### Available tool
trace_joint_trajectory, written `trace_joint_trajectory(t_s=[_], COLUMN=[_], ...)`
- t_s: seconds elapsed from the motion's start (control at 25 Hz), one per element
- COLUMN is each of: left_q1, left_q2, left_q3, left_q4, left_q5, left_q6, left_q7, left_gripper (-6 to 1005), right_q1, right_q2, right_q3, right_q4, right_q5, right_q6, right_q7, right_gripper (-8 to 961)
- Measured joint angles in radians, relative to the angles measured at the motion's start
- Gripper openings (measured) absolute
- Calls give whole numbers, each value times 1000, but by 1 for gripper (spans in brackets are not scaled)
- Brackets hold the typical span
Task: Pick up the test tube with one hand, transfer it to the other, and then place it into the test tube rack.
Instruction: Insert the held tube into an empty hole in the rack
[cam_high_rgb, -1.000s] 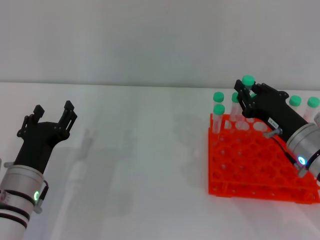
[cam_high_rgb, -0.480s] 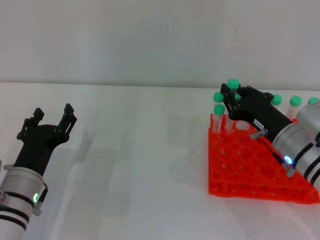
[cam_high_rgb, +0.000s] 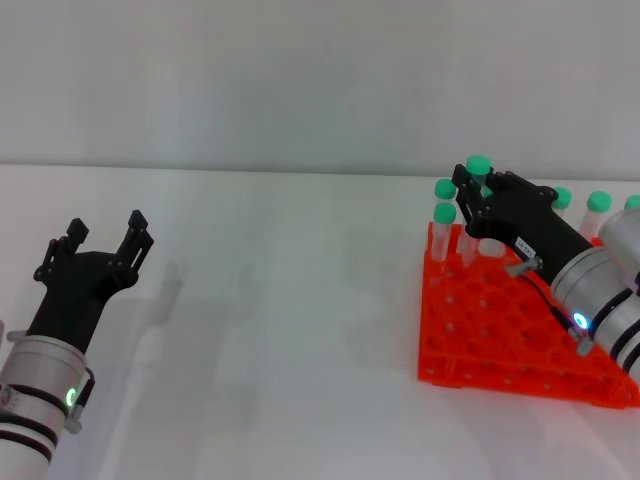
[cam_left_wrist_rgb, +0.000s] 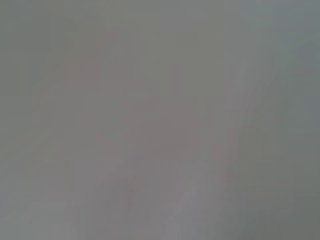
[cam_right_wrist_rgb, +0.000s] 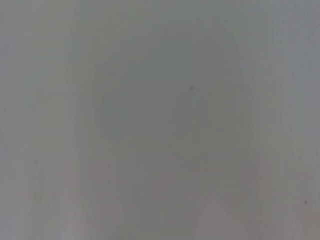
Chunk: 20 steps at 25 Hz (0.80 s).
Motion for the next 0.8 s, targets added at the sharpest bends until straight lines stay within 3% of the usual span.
trace_joint_trajectory(t_s=[0.36,0.8], left_q1=[-7,-7], left_q2=[1,1], left_q3=[0,0], left_q4=[-4,-9], left_q5=[2,2], left_q6=[0,-1], left_q7=[0,0], left_gripper=[805,805], right_q1=[-14,19], right_q2=[0,0], right_q3=[5,-3], right_q4=[1,23], right_q5=[3,41], right_q6=[-30,-6], right_q7=[1,-32], right_gripper=[211,211])
